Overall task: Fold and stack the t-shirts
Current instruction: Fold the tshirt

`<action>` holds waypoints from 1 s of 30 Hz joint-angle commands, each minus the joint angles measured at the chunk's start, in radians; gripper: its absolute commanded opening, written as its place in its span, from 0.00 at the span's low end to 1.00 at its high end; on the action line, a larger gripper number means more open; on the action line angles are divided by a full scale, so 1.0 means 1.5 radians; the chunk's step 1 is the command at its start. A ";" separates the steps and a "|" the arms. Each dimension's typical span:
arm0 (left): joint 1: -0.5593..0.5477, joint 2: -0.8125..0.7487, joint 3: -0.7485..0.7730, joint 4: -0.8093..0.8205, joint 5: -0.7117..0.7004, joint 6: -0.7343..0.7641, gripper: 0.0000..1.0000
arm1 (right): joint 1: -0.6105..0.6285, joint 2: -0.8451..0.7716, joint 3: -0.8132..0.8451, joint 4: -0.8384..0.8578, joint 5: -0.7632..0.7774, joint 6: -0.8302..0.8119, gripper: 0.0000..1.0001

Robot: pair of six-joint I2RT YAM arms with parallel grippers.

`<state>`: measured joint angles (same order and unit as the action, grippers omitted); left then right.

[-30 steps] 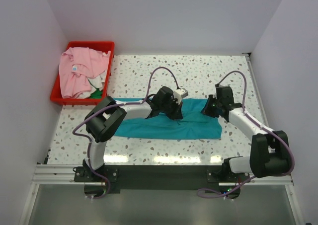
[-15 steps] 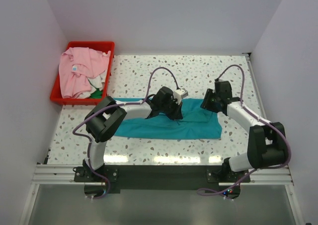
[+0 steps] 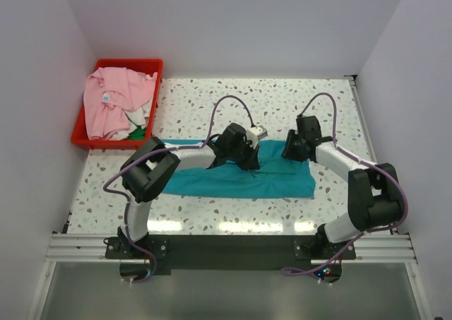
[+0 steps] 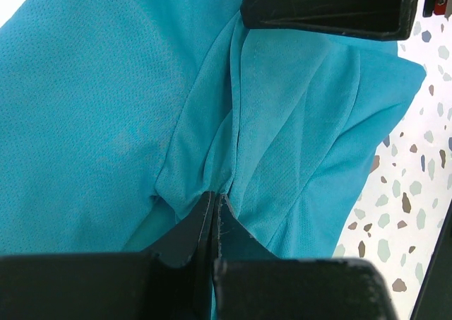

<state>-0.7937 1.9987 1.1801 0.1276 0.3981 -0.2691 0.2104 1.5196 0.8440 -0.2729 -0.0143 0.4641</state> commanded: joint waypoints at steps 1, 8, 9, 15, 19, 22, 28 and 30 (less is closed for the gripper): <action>-0.002 -0.011 -0.001 0.029 0.011 0.003 0.01 | 0.007 0.004 0.030 0.024 0.029 -0.007 0.33; -0.001 -0.012 -0.006 0.033 0.011 0.001 0.01 | 0.011 -0.012 0.026 0.006 0.045 -0.009 0.03; -0.002 -0.012 -0.007 0.035 0.010 0.000 0.01 | 0.012 -0.016 0.024 0.003 0.045 -0.010 0.00; -0.002 -0.020 -0.016 0.039 0.002 -0.003 0.01 | 0.012 -0.084 0.002 -0.024 0.053 -0.016 0.00; 0.000 -0.023 -0.019 0.040 -0.002 -0.005 0.01 | 0.012 -0.133 -0.021 -0.046 0.036 -0.017 0.00; 0.001 -0.030 -0.022 0.042 -0.004 -0.008 0.01 | 0.012 -0.174 -0.049 -0.057 0.024 -0.015 0.00; 0.004 -0.043 -0.030 0.054 0.002 -0.022 0.08 | 0.012 -0.240 -0.123 -0.061 0.011 -0.012 0.00; 0.004 -0.050 -0.034 0.056 0.004 -0.025 0.13 | 0.012 -0.261 -0.141 -0.059 -0.009 -0.008 0.00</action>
<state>-0.7921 1.9896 1.1442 0.1623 0.3969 -0.2882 0.2276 1.1751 0.6609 -0.3538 0.0029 0.4522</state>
